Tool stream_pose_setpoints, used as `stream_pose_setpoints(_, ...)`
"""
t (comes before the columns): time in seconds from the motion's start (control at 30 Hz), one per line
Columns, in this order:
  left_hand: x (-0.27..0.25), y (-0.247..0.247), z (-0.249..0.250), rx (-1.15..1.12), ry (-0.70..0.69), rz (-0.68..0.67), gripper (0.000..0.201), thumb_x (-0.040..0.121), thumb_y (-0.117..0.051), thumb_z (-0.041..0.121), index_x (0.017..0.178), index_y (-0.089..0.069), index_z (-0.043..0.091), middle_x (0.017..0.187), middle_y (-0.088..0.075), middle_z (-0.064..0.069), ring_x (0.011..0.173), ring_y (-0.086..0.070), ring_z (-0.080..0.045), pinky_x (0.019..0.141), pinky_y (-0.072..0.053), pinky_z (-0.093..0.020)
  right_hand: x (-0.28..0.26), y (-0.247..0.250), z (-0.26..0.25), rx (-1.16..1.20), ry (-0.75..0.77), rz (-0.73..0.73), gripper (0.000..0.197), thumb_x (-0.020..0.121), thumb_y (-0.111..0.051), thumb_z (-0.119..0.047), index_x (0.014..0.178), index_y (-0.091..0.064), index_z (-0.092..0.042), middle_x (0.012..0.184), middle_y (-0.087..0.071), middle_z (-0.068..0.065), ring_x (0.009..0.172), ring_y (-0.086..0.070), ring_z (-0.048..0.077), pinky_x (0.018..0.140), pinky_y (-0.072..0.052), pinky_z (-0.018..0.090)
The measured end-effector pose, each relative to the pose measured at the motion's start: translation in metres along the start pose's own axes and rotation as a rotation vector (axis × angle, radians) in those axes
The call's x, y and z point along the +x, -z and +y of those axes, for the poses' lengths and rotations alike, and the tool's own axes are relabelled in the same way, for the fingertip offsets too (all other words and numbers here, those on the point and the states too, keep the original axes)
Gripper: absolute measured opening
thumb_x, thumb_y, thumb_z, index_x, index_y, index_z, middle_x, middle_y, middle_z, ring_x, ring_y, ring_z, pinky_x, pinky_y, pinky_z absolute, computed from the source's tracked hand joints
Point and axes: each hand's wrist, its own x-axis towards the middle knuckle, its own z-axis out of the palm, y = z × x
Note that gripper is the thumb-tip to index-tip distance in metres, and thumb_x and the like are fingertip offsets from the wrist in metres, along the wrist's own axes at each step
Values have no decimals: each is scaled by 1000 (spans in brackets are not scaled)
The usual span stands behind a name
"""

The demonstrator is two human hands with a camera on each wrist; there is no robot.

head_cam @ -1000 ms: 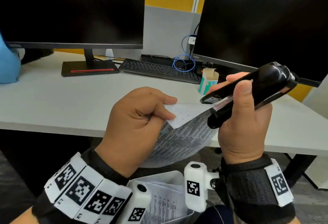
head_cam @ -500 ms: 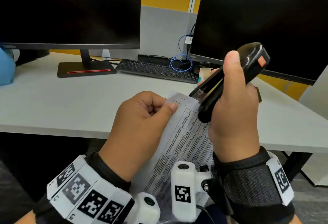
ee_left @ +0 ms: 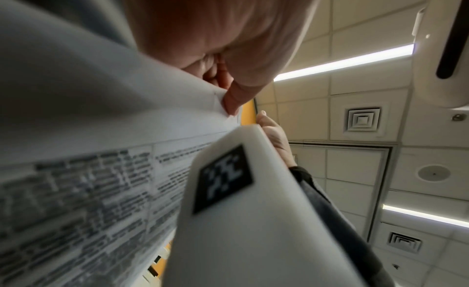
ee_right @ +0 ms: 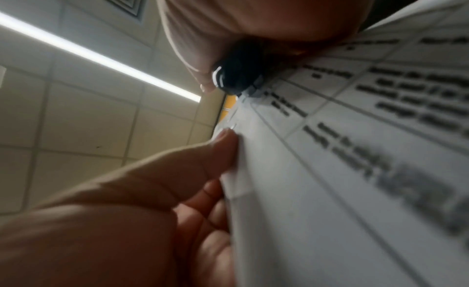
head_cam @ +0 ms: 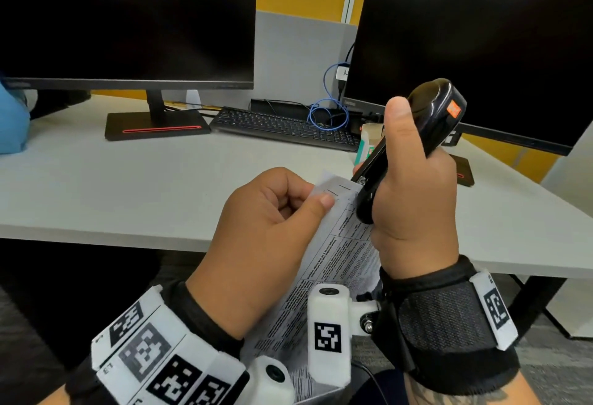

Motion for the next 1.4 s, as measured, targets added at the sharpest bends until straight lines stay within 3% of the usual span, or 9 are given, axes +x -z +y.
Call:
stream_pose_setpoints(0.2, 2, 5, -7, 288, 53, -296, 17, 81, -71, 29, 96, -66, 23, 88, -73, 2, 83, -70, -19, 79, -57, -46, 0, 4, 3, 2, 20, -93, 38, 79, -61, -58, 74, -54, -21, 55, -51, -9, 58, -60, 13, 59, -50, 30)
stream_pose_setpoints(0.27, 3, 7, -8, 304, -44, -221, 2, 87, -67, 17, 89, -68, 16, 83, -71, -3, 81, -68, -23, 76, -56, -42, -1, 7, 3, 1, 72, -97, 41, 77, -58, -59, 79, -58, -18, 62, -61, -5, 66, -66, 16, 65, -53, 30)
stream_pose_setpoints(0.4, 7, 18, -5, 138, -182, -19, 42, 75, -64, -20, 69, -73, 20, 88, -74, 11, 89, -69, -8, 82, -55, -29, -7, 17, 6, -34, 236, -32, 34, 83, -51, -58, 80, -65, -28, 75, -69, -2, 77, -68, 18, 74, -52, 33)
stream_pose_setpoints(0.5, 7, 22, -2, 166, -283, 15, 47, 68, -66, -25, 60, -69, 21, 90, -74, 11, 90, -69, -7, 82, -54, -25, -12, 22, 10, -25, 302, 5, 44, 82, -54, -72, 89, -67, -30, 85, -70, -5, 89, -68, 27, 84, -52, 44)
stream_pose_setpoints(0.73, 6, 20, -10, 121, -296, 10, 39, 69, -67, -20, 65, -70, 19, 92, -75, 9, 92, -70, -11, 83, -57, -37, -14, 24, 11, -78, 343, 5, 54, 82, -49, -73, 97, -60, -22, 84, -69, -18, 87, -67, 12, 79, -52, 35)
stream_pose_setpoints(0.87, 4, 20, 0, 106, -243, -20, 33, 82, -67, -4, 77, -74, 27, 89, -75, 11, 90, -71, -9, 84, -57, -34, -14, 22, 10, -50, 323, 12, 46, 80, -52, -74, 91, -64, -31, 84, -69, -5, 89, -67, 25, 83, -53, 42)
stream_pose_setpoints(1.03, 5, 14, 8, 179, -18, -93, 15, 85, -69, 12, 87, -71, 27, 82, -75, 14, 78, -71, -5, 75, -60, -36, -12, 13, 4, 44, 140, 3, 48, 77, -51, -64, 84, -59, -18, 71, -61, -2, 71, -62, 13, 67, -50, 24)
stream_pose_setpoints(1.23, -3, 3, 8, 118, 78, -112, 18, 84, -72, 10, 88, -64, 26, 74, -75, 8, 67, -72, -11, 63, -59, -32, -8, 1, -2, 16, -11, -33, 32, 82, -54, -58, 81, -59, -26, 67, -52, -14, 70, -55, 7, 72, -49, 33)
stream_pose_setpoints(1.4, -3, -2, 8, 121, 81, -99, 32, 81, -74, 13, 93, -56, 37, 74, -74, -3, 64, -71, -20, 68, -58, -48, -7, -6, -2, -9, -31, 21, 45, 72, -54, -67, 84, -63, -25, 74, -61, -4, 86, -66, 31, 83, -55, 52)
